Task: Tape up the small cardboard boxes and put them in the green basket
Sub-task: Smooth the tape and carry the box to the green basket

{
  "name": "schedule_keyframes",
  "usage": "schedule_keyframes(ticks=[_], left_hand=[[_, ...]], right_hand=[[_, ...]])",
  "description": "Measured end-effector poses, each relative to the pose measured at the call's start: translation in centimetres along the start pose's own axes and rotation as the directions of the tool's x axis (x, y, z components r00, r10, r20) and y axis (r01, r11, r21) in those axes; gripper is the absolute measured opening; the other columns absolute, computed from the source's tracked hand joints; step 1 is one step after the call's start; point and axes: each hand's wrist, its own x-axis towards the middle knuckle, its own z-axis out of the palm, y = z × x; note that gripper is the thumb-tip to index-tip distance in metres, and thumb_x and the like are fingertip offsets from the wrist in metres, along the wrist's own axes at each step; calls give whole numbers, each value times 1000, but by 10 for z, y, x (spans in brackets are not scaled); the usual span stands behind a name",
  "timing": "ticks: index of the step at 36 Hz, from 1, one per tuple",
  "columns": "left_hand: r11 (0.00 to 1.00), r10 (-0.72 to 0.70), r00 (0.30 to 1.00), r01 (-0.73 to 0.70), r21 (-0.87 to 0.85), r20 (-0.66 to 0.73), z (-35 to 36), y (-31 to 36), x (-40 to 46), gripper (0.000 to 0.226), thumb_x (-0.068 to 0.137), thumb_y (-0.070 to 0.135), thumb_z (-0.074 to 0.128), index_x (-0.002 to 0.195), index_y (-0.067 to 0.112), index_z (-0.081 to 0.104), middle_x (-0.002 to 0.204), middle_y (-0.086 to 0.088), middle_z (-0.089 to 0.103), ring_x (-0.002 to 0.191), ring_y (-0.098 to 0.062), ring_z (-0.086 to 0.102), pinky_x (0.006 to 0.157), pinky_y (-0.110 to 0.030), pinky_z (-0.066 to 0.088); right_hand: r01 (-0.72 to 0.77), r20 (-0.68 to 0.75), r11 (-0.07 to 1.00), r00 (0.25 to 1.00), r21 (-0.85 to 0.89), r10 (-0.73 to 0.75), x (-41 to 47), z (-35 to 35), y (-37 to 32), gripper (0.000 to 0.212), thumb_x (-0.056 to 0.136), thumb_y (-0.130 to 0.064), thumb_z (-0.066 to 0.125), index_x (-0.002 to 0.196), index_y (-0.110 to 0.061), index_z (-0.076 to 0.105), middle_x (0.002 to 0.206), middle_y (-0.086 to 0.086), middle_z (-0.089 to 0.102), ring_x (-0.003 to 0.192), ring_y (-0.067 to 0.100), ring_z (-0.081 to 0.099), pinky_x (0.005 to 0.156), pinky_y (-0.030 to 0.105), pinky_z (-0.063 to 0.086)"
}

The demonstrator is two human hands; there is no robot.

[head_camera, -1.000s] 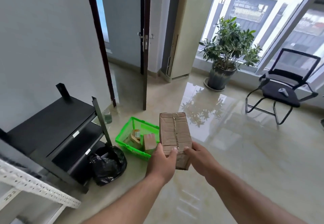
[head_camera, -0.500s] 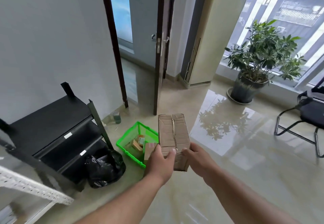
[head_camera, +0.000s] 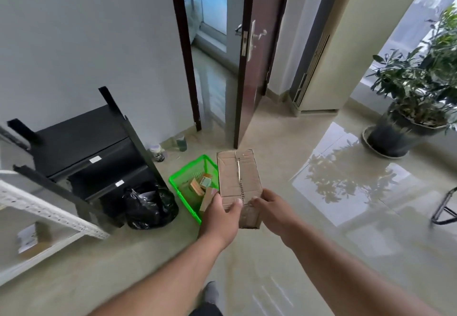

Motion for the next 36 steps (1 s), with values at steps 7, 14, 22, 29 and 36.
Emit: schedule_keyframes(ticks=[7,14,22,29,36], left_hand=[[995,-71,997,68,-70,-38,15,2,47,77,74,67,51,135,20,53,126,5,67,116,-18,62,101,-38,50],[987,-118,992,112,-115,-42,32,17,97,50,93,48,59,133,19,52,130,5,63,119,-21,59,96,-29,45],[975,-197,977,187,-120,-77,36,20,142,74,73,72,48,126,22,57,128,-3,60,117,-23,58,100,-40,48],[957,-268,955,249,-149,-130,47,27,182,69,87,61,56,140,16,52,141,-9,49,131,-25,49,110,-40,41],[913,-345,918,282,-294,-193,71,41,222,46,81,61,56,115,31,58,114,7,66,103,-15,64,92,-39,53]], right_hand=[[19,98,996,995,-83,-11,53,-10,-17,25,96,-5,53,91,-26,66,91,-8,74,75,-3,69,64,16,50],[16,121,979,993,-203,9,111,-21,-35,27,97,-9,53,116,-22,68,103,-6,75,82,0,67,55,9,45],[27,160,950,987,-311,24,165,-24,-51,26,99,-11,52,113,-27,67,102,-7,73,83,-1,63,54,6,41],[56,233,929,972,-366,33,218,-25,-60,26,99,-7,52,114,-21,68,102,-5,74,85,3,66,55,7,43],[104,312,901,949,-421,37,278,-37,-68,28,95,-18,51,118,-23,66,108,-2,75,89,6,71,78,22,57]])
